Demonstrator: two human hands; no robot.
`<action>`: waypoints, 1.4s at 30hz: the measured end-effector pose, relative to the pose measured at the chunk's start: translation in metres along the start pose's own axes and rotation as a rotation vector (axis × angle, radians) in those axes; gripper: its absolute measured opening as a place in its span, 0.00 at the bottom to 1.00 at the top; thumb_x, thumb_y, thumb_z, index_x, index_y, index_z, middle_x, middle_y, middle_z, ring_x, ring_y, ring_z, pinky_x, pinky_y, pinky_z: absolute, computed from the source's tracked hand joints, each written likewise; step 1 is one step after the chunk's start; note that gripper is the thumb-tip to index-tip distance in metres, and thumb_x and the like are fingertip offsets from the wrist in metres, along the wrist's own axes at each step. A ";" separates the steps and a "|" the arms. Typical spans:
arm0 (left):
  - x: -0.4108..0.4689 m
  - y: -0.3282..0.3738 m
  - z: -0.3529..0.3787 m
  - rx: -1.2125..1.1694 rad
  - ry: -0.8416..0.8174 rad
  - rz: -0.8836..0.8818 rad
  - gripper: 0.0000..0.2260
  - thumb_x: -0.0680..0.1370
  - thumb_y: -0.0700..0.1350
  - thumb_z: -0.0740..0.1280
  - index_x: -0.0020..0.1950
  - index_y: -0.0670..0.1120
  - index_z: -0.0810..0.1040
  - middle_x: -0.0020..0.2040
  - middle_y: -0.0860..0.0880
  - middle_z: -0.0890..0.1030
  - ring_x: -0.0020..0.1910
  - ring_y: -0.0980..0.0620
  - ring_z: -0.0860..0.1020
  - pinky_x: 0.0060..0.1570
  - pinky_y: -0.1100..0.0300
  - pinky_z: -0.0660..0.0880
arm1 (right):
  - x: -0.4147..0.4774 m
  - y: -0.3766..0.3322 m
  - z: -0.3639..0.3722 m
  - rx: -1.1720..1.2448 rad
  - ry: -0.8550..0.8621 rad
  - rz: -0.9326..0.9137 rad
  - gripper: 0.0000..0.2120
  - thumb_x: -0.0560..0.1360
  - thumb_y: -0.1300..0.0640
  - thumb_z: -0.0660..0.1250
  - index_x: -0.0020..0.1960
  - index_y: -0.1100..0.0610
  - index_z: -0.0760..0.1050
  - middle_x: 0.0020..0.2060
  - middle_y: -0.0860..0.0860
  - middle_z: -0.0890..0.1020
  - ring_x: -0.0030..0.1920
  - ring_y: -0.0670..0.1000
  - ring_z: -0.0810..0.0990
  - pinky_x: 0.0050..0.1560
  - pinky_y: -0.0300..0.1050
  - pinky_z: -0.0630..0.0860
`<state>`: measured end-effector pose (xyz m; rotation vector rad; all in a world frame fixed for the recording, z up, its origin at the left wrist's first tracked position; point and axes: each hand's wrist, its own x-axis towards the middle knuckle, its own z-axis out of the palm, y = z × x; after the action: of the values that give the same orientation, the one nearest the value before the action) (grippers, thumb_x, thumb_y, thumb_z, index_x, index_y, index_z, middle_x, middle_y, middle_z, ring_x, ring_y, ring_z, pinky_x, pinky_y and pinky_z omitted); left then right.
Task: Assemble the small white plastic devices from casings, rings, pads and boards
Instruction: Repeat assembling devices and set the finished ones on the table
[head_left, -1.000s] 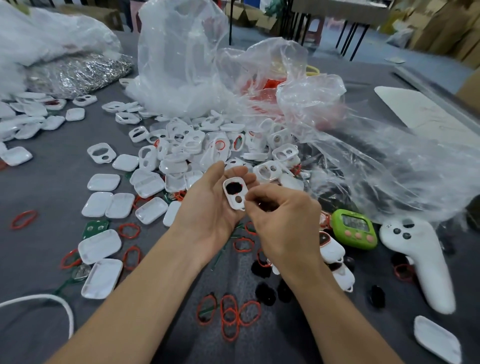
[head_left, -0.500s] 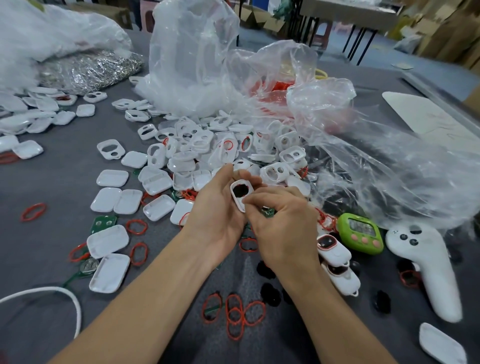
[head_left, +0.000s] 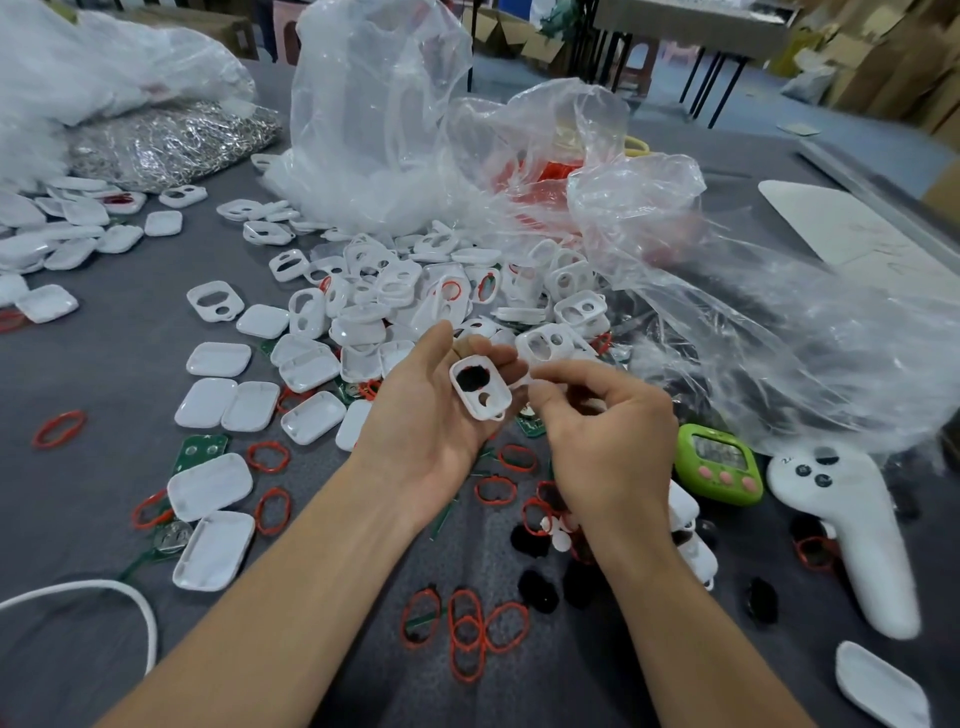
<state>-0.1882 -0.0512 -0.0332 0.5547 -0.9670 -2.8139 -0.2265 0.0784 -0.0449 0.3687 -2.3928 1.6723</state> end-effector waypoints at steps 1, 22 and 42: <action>-0.001 0.000 0.001 0.017 -0.006 0.006 0.18 0.86 0.53 0.56 0.46 0.43 0.76 0.48 0.42 0.81 0.50 0.44 0.82 0.63 0.46 0.77 | 0.000 0.000 0.000 -0.022 -0.013 -0.003 0.08 0.71 0.58 0.78 0.40 0.45 0.86 0.33 0.43 0.85 0.35 0.44 0.82 0.36 0.35 0.76; -0.007 -0.012 0.011 0.197 -0.052 0.072 0.11 0.85 0.44 0.57 0.46 0.43 0.75 0.52 0.42 0.80 0.53 0.42 0.80 0.57 0.49 0.75 | -0.009 -0.003 0.013 -0.146 -0.079 0.026 0.04 0.67 0.55 0.78 0.41 0.47 0.87 0.34 0.42 0.85 0.36 0.43 0.81 0.42 0.45 0.79; -0.006 -0.008 0.004 0.128 -0.162 -0.001 0.16 0.86 0.51 0.54 0.46 0.43 0.72 0.57 0.39 0.77 0.55 0.43 0.79 0.54 0.52 0.78 | -0.001 -0.002 0.003 -0.196 -0.118 0.025 0.07 0.63 0.52 0.81 0.35 0.43 0.84 0.28 0.35 0.81 0.30 0.39 0.81 0.33 0.32 0.75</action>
<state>-0.1843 -0.0416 -0.0334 0.3431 -1.1823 -2.8485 -0.2247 0.0749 -0.0441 0.4174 -2.6289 1.4461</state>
